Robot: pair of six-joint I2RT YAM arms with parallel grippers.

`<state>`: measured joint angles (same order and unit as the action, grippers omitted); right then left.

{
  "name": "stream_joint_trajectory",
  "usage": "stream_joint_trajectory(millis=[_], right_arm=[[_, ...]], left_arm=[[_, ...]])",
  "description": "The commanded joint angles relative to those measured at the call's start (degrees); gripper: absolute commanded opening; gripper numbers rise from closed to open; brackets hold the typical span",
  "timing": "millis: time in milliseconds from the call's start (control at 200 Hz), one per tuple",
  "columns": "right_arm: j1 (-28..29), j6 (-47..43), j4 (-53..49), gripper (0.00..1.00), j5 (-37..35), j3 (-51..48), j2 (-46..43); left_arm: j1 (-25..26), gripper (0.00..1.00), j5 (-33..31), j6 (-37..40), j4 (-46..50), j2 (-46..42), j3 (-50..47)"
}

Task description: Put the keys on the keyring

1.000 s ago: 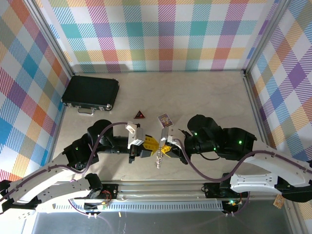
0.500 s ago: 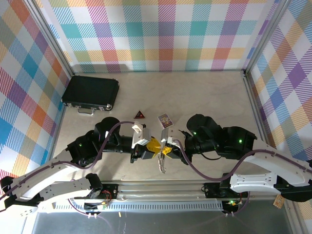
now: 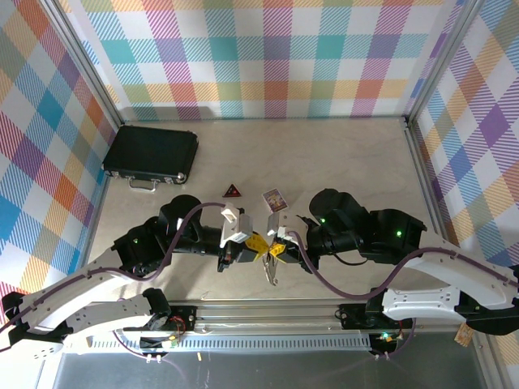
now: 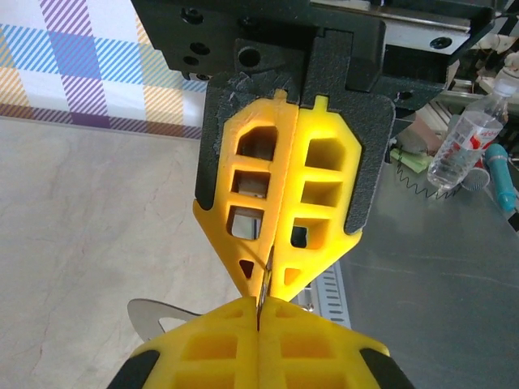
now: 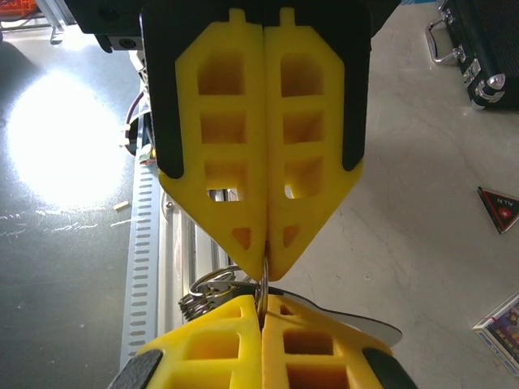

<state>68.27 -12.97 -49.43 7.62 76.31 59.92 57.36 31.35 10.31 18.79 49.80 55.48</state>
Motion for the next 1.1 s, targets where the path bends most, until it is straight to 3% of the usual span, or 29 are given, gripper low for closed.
stream_joint_trajectory(millis=[0, 60, 185, 270, 695, 1095], right_arm=[[0.5, -0.9, 2.5, 0.0, 3.0, 1.4, 0.3], [0.5, -0.4, 3.0, 0.0, 2.4, 1.1, 0.1], [0.5, 1.1, 5.7, 0.19, 2.0, -0.7, -1.6], [0.5, 2.3, 8.2, 0.24, 2.0, -2.4, -3.0], [0.6, 4.9, 16.4, 0.19, 0.8, -7.8, -10.7], [0.6, 5.9, 21.1, 0.16, 2.7, -10.0, -11.3]], left_arm=[[0.6, 0.0, 0.4, -1.7, -6.6, -1.1, -1.1], [0.6, 0.0, 1.0, -2.4, -8.1, -1.3, -1.5], [0.5, 0.0, 2.2, -4.0, -12.7, -2.2, -2.8], [0.6, 0.0, 3.0, -5.2, -16.1, -2.5, -3.6], [0.6, 0.0, 7.6, -11.9, -30.1, -2.9, -6.8], [0.5, 0.0, 7.9, -14.5, -33.3, -4.1, -8.9]])
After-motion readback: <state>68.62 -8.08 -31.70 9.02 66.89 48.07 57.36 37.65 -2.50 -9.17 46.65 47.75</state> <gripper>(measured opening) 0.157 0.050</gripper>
